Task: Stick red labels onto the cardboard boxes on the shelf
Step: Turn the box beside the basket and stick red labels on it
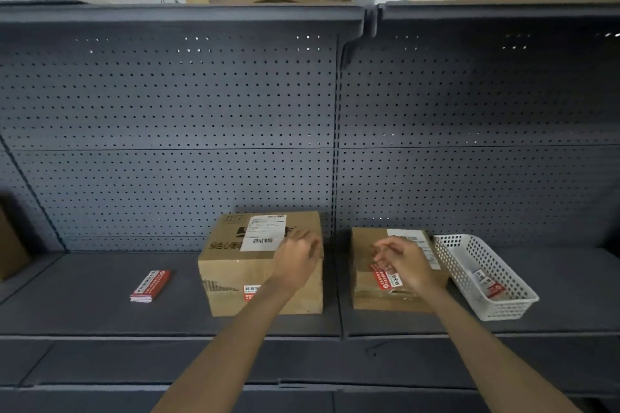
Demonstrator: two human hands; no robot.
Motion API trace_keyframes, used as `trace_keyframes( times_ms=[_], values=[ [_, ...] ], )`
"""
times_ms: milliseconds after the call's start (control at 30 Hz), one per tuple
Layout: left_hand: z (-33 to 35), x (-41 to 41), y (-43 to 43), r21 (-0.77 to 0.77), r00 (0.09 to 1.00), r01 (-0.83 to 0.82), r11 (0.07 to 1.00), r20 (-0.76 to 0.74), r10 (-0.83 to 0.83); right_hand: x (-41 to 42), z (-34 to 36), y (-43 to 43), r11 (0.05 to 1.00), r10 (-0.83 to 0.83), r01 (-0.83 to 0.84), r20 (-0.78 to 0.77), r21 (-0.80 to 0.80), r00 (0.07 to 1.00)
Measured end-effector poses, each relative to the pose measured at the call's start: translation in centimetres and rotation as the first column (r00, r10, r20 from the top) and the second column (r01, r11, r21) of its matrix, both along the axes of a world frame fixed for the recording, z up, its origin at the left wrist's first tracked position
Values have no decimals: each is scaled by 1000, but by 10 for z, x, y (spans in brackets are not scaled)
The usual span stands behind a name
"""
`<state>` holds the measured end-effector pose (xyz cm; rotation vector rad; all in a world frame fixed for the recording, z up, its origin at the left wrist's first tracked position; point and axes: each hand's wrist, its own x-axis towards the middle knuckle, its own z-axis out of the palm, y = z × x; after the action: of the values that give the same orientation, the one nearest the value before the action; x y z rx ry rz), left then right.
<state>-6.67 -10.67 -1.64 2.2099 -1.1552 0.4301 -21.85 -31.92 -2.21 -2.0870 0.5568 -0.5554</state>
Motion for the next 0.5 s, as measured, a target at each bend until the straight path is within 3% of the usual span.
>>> trace_keyframes(
  times_ms=[200, 400, 500],
  values=[
    [-6, -33, -69, 45, 976, 144, 989, -174, -134, -20, -13, -56, 999, 11, -13, -40, -52, 999],
    [-27, -49, -114, 142, 912, 146, 979, -404, -78, -21, -39, -93, 989, 137, -145, -172, -35, 976],
    [-34, -53, -127, 205, 903, 114, 972, -429, -15, -19, -51, -107, 984, 168, -175, -198, -18, 966]
  ],
)
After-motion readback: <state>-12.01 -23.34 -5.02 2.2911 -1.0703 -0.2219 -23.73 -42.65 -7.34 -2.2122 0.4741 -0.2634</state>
